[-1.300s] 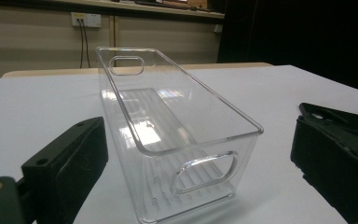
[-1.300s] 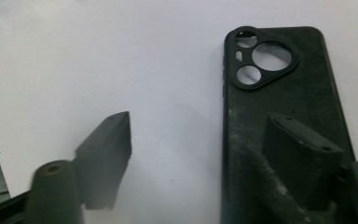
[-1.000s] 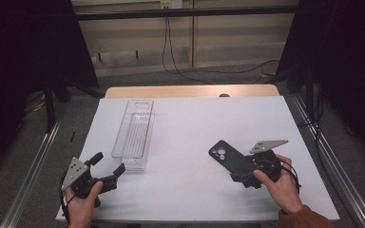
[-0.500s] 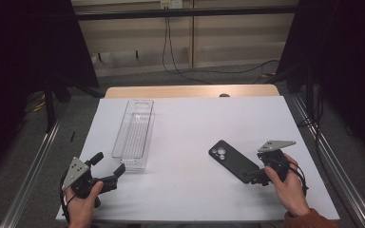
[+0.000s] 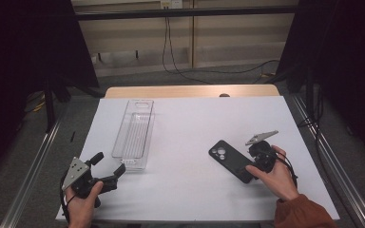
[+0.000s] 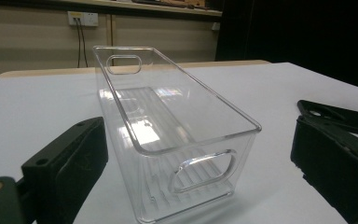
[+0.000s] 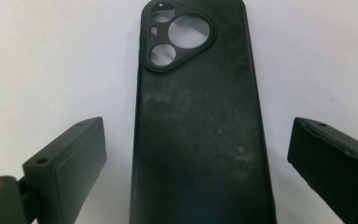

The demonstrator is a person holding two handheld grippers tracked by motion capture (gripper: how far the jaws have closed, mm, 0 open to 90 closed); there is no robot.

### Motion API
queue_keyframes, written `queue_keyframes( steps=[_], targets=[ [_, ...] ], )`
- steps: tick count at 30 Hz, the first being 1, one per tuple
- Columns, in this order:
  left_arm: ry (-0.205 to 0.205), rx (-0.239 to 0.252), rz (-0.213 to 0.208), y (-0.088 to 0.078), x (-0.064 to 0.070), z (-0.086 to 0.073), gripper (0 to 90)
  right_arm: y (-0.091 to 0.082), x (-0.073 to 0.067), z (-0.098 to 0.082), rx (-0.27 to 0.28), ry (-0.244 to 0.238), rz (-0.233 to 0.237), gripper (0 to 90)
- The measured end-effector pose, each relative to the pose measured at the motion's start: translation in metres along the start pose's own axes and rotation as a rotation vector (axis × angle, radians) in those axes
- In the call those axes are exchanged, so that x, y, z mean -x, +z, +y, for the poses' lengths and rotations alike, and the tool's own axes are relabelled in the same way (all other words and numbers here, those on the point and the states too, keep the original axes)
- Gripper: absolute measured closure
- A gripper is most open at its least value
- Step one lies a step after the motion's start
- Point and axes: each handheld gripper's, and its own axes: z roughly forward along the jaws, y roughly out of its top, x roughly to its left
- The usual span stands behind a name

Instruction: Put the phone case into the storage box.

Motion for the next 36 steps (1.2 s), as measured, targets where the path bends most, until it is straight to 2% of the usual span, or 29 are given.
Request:
queue_keyframes(
  steps=[4, 6, 12, 13, 17, 20, 26, 31, 36],
  targets=[
    [-0.002, -0.001, 0.002, 0.000, -0.001, 0.000, 4.0, 0.007, 0.004, 0.011, -0.039, -0.013, -0.016, 4.1],
    [0.000, -0.001, 0.001, 0.000, -0.001, 0.000, 4.0, 0.011, 0.006, 0.015, -0.058, -0.007, -0.002, 4.3],
    [-0.002, -0.001, 0.001, 0.000, 0.000, 0.000, 4.0, 0.022, 0.007, 0.027, -0.120, -0.032, 0.033, 4.9],
    [-0.003, 0.001, 0.002, 0.000, 0.000, 0.000, 4.0, 0.024, 0.006, 0.029, -0.136, -0.049, 0.036, 5.5],
    [-0.001, -0.001, 0.001, 0.000, -0.001, 0.000, 4.0, 0.029, 0.006, 0.035, -0.155, -0.057, 0.023, 5.2],
    [-0.003, 0.000, 0.001, 0.000, -0.001, 0.000, 4.0, 0.033, 0.004, 0.037, -0.173, -0.068, 0.041, 6.4],
    [0.000, -0.003, 0.005, 0.000, -0.001, 0.000, 4.0, 0.041, 0.002, 0.036, -0.208, -0.101, 0.029, 7.7],
    [-0.005, -0.002, 0.005, 0.000, -0.001, 0.000, 4.0, 0.043, 0.003, 0.036, -0.210, -0.093, 0.044, 5.7],
    [-0.005, 0.000, 0.004, 0.000, -0.001, 0.000, 4.0, 0.045, -0.001, 0.037, -0.237, -0.121, 0.012, 5.6]
  ],
)
